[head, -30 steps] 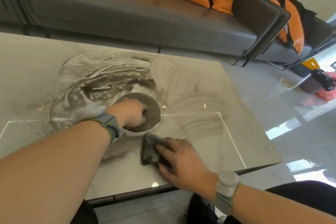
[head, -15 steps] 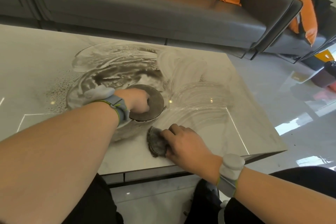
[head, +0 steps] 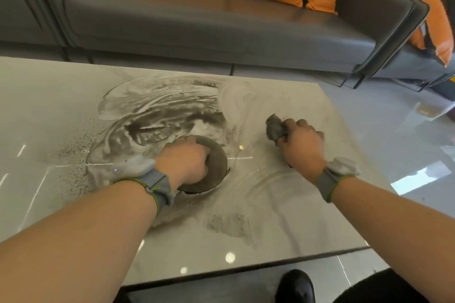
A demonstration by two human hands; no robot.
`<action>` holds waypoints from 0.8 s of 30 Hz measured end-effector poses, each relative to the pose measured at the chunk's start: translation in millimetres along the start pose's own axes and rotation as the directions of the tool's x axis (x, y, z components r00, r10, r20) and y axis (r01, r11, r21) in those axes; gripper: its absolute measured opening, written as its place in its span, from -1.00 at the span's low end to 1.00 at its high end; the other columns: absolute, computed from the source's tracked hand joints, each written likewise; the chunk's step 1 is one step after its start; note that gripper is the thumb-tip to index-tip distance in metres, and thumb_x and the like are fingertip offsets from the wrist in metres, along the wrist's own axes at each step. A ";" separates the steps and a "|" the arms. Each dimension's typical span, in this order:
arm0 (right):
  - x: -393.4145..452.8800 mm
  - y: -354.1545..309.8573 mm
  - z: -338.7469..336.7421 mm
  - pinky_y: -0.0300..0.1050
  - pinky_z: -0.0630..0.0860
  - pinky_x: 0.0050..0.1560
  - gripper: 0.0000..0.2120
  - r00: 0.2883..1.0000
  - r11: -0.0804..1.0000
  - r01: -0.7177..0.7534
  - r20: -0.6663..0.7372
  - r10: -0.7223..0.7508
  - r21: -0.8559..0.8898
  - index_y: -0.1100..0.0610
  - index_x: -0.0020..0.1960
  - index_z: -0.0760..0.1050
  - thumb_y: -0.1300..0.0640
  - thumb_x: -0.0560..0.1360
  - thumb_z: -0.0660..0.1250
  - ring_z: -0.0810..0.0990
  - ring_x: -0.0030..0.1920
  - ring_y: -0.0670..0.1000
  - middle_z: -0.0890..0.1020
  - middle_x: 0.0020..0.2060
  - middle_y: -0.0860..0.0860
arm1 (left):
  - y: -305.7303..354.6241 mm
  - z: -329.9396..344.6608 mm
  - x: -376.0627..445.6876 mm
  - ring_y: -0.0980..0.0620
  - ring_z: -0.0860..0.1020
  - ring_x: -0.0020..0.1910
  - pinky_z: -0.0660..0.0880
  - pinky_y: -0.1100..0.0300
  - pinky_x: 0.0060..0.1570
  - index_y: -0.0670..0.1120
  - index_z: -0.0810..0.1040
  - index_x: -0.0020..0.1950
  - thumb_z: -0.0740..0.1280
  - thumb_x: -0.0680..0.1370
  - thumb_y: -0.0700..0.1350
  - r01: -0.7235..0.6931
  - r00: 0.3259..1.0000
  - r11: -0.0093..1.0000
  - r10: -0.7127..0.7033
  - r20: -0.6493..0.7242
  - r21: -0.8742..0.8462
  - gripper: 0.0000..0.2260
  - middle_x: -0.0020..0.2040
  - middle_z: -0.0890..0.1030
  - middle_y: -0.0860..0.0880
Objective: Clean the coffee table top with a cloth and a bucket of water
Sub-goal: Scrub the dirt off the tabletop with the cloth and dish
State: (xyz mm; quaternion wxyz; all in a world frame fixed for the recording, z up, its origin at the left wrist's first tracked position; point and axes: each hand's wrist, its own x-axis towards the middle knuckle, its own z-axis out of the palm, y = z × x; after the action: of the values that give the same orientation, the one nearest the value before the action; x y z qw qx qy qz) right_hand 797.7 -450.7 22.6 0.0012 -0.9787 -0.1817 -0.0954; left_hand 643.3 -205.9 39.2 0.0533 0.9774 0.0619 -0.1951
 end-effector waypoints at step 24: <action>-7.9 -55.8 28.3 0.04 0.42 0.06 -0.48 0.835 0.833 0.535 0.060 -0.547 0.143 -0.11 0.33 0.50 -0.09 0.39 0.14 0.54 0.02 0.09 0.57 0.05 -0.05 | -2.7 9.6 7.1 -0.18 0.42 0.23 0.49 -0.08 0.13 0.05 0.42 0.28 0.21 0.53 0.09 0.017 0.999 0.995 -0.020 -0.026 -0.098 -0.67 0.20 0.42 -0.06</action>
State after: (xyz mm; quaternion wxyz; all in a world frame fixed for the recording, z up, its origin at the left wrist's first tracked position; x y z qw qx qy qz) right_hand 775.9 -400.3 -8.5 0.0243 -0.8889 -0.4563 -0.0325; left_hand 645.9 -203.7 27.5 0.0983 0.9756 0.0810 -0.1789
